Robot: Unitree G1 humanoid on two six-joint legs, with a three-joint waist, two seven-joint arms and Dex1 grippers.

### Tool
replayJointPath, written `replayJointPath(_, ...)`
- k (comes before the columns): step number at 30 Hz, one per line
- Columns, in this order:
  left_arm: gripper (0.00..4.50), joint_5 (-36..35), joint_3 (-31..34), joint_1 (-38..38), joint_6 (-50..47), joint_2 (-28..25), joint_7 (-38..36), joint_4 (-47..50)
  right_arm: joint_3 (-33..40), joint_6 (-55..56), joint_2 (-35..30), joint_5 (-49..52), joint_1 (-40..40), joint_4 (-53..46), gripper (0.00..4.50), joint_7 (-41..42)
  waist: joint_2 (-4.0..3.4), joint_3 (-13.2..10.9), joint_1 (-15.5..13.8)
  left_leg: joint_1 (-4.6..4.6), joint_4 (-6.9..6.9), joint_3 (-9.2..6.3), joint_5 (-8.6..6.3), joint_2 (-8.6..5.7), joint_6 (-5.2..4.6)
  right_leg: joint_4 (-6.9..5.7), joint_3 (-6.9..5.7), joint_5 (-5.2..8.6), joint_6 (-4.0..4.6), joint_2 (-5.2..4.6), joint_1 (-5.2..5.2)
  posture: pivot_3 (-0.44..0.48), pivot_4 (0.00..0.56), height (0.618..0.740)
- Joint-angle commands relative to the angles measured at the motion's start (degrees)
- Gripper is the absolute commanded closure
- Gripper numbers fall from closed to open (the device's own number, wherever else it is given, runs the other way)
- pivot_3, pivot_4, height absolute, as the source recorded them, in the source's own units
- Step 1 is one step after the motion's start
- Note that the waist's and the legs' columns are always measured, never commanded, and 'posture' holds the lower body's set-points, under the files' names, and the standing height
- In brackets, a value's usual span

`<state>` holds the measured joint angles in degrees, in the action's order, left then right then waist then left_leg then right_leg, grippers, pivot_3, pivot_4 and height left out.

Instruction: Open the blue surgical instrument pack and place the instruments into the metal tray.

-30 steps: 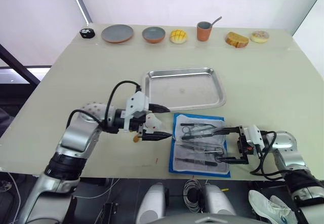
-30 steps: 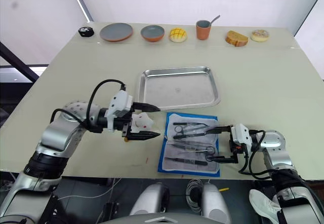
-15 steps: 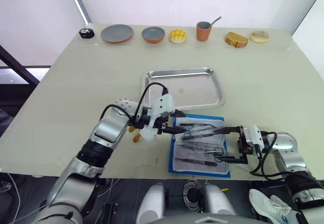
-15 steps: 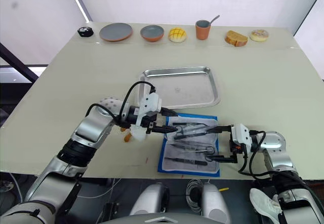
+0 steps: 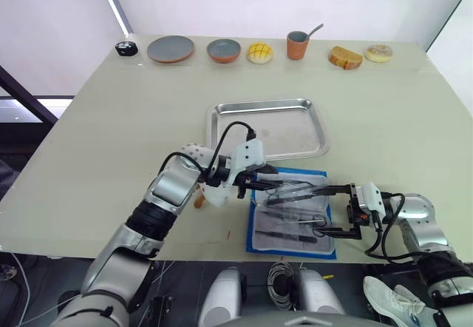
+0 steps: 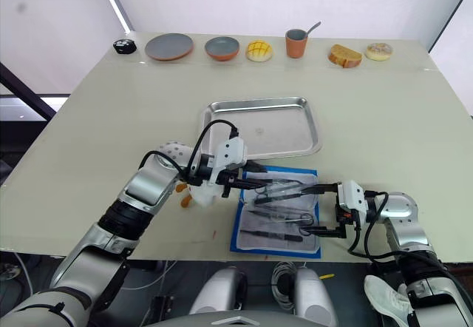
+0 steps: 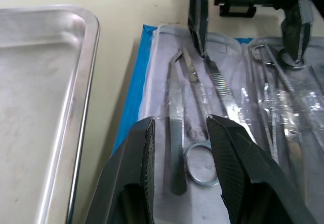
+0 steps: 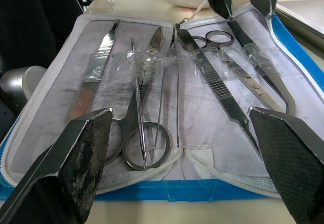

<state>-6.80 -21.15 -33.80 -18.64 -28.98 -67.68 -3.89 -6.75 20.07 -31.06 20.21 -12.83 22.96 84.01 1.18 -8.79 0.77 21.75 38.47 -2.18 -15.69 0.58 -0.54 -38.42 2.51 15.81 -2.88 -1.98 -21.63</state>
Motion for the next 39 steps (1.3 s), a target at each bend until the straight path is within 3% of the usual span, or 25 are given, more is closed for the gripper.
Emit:
replayJointPath(1, 2.76, 1.5, -1.1, -1.3, 1.5, 0.6, 0.2, -0.6, -0.7, -1.6, -0.8, -2.2, 1.8, 1.6, 0.00, -0.6, 0.00, 0.0, 0.0, 0.00, 0.00, 0.00, 0.00, 0.00, 0.00, 0.00, 0.00, 0.00, 0.00, 0.00, 0.00, 0.000, 0.150, 0.740)
replayJointPath(18, 2.76, 5.5, -3.0, -3.6, 3.5, 3.6, 0.5, -7.7, -1.4, -2.6, -0.4, -2.1, 2.8, -1.1, 0.00, -1.2, 0.00, 0.0, 0.0, 0.01, -0.02, -0.01, 0.00, -0.02, 0.00, 0.02, -0.01, 0.00, 0.00, 0.00, 0.00, 0.000, 0.150, 0.740)
replayJointPath(21, 3.55, 6.6, -3.9, -4.0, 3.8, 3.5, -0.6, -8.1, -1.5, -2.7, -0.4, -2.1, 3.0, -1.3, 0.00, -1.3, 0.00, 0.0, 0.0, 0.01, -0.03, -0.01, 0.00, -0.02, 0.00, 0.02, -0.02, 0.00, 0.00, 0.00, 0.00, 0.000, 0.150, 0.740)
replayJointPath(23, 4.45, 6.9, -4.4, -4.0, 3.7, 3.3, -1.3, -8.1, -1.5, -2.8, -0.5, -2.1, 3.1, -1.6, 0.00, -1.4, 0.00, 0.0, 0.0, 0.01, -0.03, -0.01, 0.00, -0.04, 0.00, 0.03, -0.01, 0.00, 0.00, 0.00, 0.00, 0.000, 0.150, 0.740)
replayJointPath(39, 4.45, 6.3, -3.9, -7.2, -2.7, 3.2, -3.9, -3.9, -3.8, -4.6, -1.1, -4.1, 3.2, -2.8, 0.00, -1.1, -0.01, 0.0, 0.0, 0.01, -0.05, -0.03, 0.00, -0.03, 0.00, 0.04, -0.03, 0.01, 0.00, 0.04, 0.00, 0.000, 0.150, 0.740)
